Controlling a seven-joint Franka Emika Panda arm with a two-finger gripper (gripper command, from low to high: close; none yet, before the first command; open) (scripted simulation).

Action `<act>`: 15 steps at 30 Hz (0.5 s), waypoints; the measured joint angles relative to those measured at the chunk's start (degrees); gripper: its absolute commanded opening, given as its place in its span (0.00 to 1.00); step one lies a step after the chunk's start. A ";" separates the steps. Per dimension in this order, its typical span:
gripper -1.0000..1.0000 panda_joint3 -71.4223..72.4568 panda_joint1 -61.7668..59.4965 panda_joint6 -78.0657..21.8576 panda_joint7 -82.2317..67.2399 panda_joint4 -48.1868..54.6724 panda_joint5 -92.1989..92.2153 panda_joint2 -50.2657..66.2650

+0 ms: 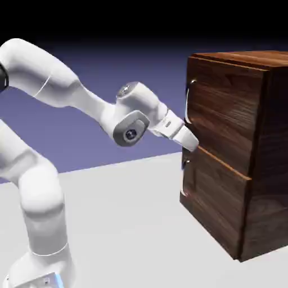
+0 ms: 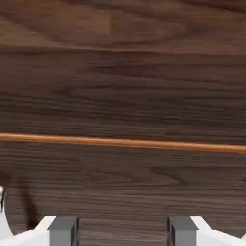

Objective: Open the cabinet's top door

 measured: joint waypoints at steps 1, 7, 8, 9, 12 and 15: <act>0.50 -1.77 1.99 -0.13 -1.39 0.37 2.49 1.74; 0.50 -12.39 13.96 -0.94 -9.70 2.62 17.45 12.16; 0.50 -14.16 15.96 -1.07 -11.08 2.99 19.94 13.90; 0.50 -15.93 17.95 -1.21 -12.47 3.37 22.43 15.64; 0.50 -21.24 23.93 -1.61 -16.62 4.49 29.91 20.85; 0.50 -26.55 29.96 -2.01 -20.78 5.61 37.38 26.06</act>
